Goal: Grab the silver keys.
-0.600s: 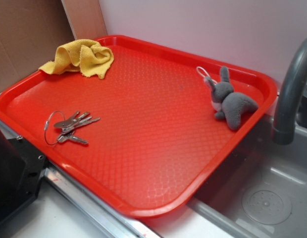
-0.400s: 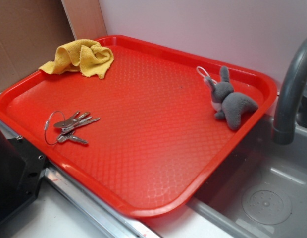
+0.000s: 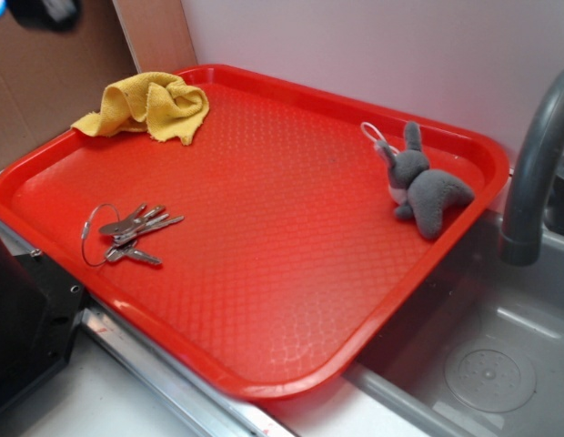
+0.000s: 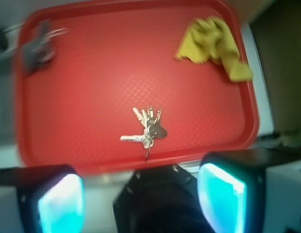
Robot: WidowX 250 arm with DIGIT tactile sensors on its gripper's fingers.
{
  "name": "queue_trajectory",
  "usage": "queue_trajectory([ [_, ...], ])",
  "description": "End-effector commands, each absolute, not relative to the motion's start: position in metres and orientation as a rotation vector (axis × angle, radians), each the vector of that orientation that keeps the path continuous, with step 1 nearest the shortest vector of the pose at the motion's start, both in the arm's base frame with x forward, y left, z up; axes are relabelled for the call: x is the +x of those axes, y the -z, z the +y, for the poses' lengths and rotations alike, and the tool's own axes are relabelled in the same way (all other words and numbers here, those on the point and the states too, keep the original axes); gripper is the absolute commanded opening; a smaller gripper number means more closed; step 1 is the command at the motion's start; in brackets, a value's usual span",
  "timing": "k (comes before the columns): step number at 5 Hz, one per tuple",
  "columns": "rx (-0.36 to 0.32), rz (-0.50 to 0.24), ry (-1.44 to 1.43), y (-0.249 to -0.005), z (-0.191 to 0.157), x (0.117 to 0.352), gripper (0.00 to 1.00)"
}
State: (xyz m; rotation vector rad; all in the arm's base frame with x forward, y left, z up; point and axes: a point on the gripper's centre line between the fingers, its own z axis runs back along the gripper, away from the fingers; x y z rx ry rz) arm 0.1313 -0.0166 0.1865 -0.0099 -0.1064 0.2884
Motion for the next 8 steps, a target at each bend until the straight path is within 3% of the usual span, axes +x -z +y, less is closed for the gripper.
queue_trajectory([
  [1, -0.049, -0.134, -0.478, -0.13, -0.018, 0.153, 1.0],
  [2, -0.039, -0.067, -0.487, -0.099, -0.016, 0.15, 1.0],
  [3, -0.002, 0.04, -0.49, -0.061, -0.007, 0.131, 1.0],
  [4, -0.01, 0.079, -0.484, -0.043, -0.004, 0.12, 1.0],
  [5, 0.003, 0.086, -0.445, -0.035, -0.006, 0.126, 0.99],
  [6, -0.009, 0.099, -0.444, -0.031, -0.009, 0.129, 0.0],
  [8, -0.025, 0.083, -0.439, -0.037, -0.009, 0.129, 0.0],
])
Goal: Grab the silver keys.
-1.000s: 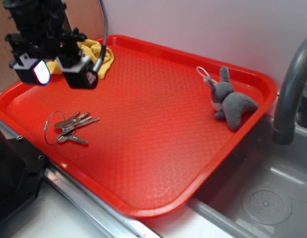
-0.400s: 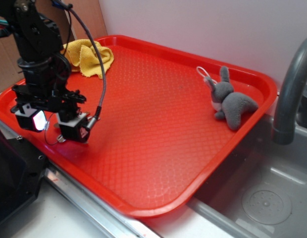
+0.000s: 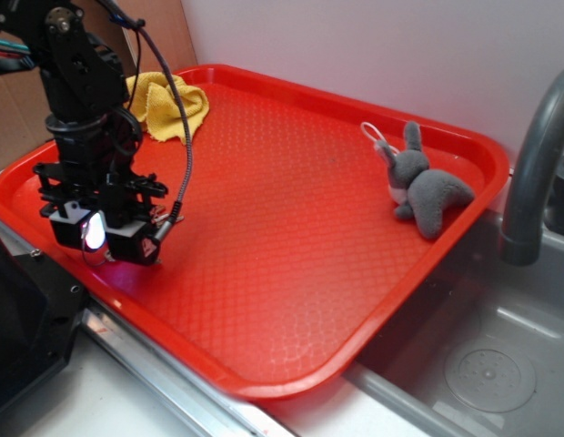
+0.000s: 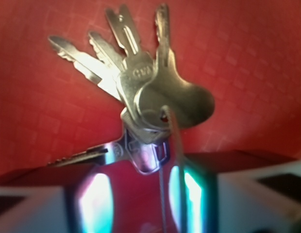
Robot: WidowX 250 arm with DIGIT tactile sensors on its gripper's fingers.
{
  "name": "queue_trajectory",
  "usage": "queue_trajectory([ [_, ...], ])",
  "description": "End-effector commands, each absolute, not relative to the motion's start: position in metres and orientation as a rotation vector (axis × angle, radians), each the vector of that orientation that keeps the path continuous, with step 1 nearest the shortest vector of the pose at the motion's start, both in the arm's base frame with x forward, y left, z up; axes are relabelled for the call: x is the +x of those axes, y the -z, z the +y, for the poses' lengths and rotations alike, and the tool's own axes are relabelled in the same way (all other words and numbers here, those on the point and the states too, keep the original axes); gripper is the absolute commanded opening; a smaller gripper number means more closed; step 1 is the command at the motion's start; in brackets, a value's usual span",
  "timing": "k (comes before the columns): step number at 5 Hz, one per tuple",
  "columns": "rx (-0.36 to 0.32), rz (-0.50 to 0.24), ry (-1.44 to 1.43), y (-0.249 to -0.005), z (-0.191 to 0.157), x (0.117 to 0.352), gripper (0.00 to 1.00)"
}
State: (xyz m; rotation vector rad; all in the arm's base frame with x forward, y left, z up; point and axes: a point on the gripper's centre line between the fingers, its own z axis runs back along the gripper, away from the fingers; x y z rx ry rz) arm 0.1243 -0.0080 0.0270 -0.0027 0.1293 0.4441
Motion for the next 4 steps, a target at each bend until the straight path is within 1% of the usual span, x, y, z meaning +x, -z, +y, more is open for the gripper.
queue_trajectory([
  [1, -0.043, 0.075, -0.427, -0.049, -0.006, 0.125, 0.0],
  [2, -0.034, 0.089, -0.389, -0.063, -0.004, 0.127, 0.0],
  [3, -0.022, 0.022, -0.316, -0.098, 0.005, 0.13, 0.0],
  [4, -0.042, -0.061, -0.193, -0.148, 0.02, 0.149, 0.0],
])
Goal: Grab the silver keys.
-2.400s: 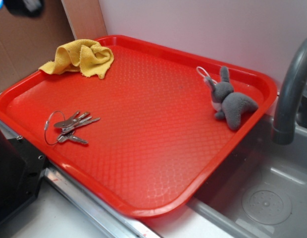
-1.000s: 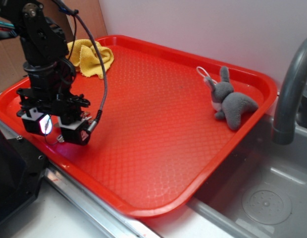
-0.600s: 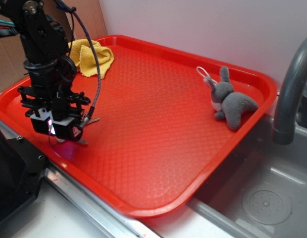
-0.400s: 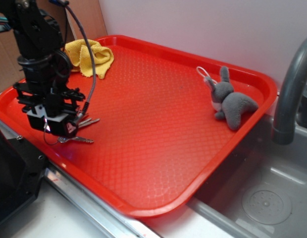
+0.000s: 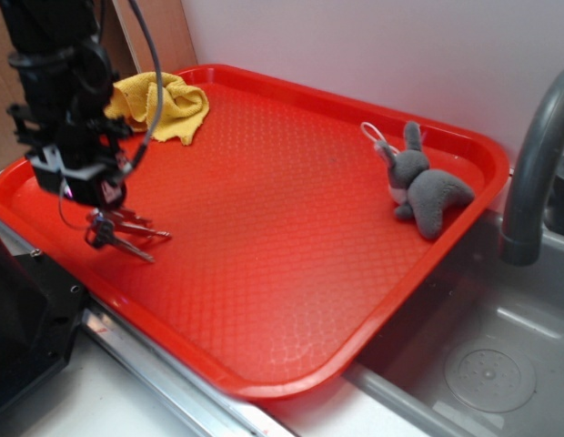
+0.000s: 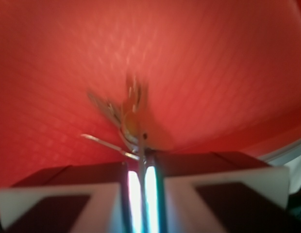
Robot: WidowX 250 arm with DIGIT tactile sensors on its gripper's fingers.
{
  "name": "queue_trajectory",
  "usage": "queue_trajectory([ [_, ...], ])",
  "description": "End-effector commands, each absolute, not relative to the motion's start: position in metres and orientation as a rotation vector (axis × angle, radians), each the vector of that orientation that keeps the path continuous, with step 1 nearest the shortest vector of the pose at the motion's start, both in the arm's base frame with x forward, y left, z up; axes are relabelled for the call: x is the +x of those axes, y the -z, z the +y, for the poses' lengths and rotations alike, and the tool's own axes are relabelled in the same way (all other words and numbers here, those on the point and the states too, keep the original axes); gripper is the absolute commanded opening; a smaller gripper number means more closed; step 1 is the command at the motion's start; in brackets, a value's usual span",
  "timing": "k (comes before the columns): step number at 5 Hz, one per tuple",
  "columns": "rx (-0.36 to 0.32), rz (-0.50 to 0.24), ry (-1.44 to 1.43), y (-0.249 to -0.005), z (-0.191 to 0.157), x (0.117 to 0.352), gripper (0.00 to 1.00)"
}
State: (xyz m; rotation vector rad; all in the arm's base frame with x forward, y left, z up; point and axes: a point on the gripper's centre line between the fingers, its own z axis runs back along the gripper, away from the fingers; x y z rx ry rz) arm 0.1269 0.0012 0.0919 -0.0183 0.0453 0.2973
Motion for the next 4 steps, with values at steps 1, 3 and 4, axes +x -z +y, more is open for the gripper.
queue_trajectory([
  [1, -0.001, -0.119, -0.009, -0.201, 0.017, 0.174, 0.0],
  [3, 0.07, -0.201, 0.184, -0.25, 0.0, 0.196, 0.0],
  [4, 0.07, -0.18, 0.177, -0.245, -0.003, 0.197, 0.0],
])
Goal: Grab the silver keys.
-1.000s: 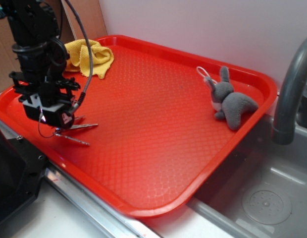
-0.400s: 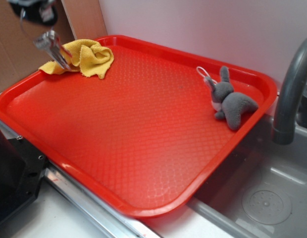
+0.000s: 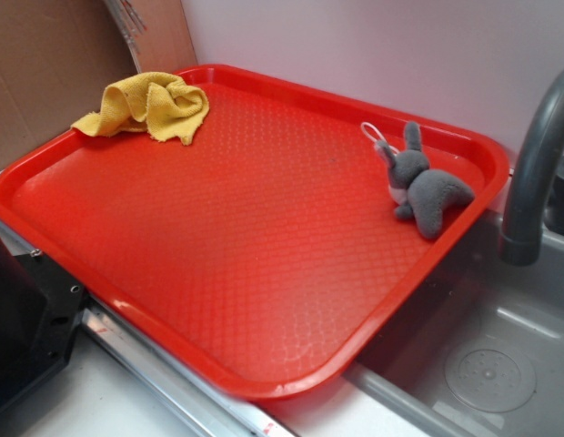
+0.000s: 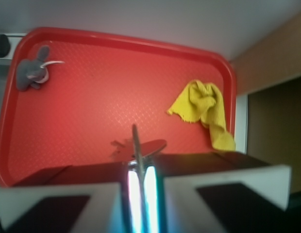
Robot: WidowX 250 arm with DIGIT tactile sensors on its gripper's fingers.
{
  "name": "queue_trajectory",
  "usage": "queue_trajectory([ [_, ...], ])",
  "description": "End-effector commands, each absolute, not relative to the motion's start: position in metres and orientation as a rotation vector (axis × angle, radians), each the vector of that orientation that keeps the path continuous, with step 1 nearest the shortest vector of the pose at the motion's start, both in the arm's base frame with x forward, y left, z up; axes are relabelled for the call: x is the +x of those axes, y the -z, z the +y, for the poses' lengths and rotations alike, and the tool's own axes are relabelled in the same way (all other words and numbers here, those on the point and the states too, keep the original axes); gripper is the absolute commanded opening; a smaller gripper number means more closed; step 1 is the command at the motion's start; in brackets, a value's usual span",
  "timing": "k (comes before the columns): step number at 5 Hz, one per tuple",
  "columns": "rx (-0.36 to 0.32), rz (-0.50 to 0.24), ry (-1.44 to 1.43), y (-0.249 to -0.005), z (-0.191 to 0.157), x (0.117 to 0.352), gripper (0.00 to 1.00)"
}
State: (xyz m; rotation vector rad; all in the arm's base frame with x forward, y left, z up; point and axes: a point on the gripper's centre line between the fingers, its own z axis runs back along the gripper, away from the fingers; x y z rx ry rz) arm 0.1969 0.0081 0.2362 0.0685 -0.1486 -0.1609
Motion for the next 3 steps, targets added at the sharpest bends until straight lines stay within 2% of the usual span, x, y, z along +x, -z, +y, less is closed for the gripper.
queue_trajectory([
  [1, 0.047, -0.172, 0.154, -0.2401, 0.0001, 0.1973, 0.0],
  [2, 0.015, -0.184, 0.157, -0.2409, 0.0027, 0.1969, 0.0],
  [3, 0.014, -0.184, 0.132, -0.2418, 0.0025, 0.1947, 0.0],
])
